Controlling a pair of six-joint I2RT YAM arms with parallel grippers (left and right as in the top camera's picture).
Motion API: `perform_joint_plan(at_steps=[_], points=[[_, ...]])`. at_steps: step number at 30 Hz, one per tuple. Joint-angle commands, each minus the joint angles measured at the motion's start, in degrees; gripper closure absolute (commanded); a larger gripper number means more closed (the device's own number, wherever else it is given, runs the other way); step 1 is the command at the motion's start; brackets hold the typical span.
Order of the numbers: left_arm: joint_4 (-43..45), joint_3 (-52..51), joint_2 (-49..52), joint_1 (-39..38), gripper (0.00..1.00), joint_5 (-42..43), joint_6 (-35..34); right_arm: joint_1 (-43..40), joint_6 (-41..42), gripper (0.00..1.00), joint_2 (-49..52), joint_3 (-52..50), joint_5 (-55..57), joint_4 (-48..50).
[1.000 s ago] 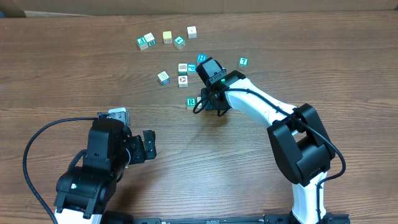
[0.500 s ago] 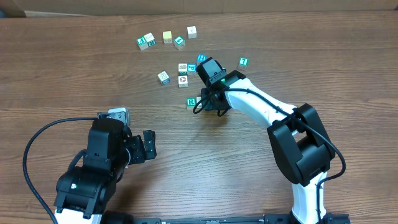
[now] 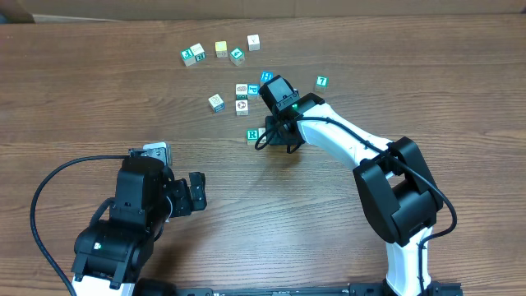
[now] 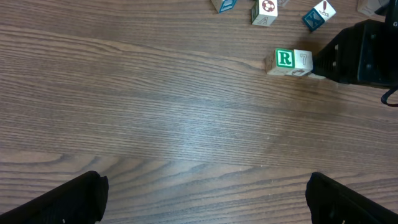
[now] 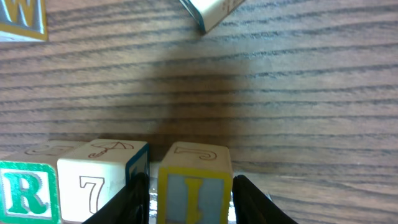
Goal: Form a horizontal line
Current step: 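Lower the I block next to the 7 block and open the right gripper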
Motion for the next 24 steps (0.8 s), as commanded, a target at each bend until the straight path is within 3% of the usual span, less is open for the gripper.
perform_joint_plan(at_steps=[1,20,23,24], points=[[0.0,-0.31,-0.22,0.31,0.01,0.44,-0.57,0.31,-0.22,0.6,0.11,-0.57,0.04,1.09],[0.0,-0.31,-0.22,0.31,0.01,0.44,-0.59,-2.56,-0.22,0.61,0.11,-0.55,4.28,9.35],[0.0,-0.31,-0.22,0.31,0.0,0.44,-0.59,-3.76,-0.22,0.73,0.11,-0.07,4.26,9.55],[0.0,-0.31,-0.22,0.31,0.0,0.44,-0.57,-4.11,-0.22,0.84,0.11,0.28,4.09,9.25]])
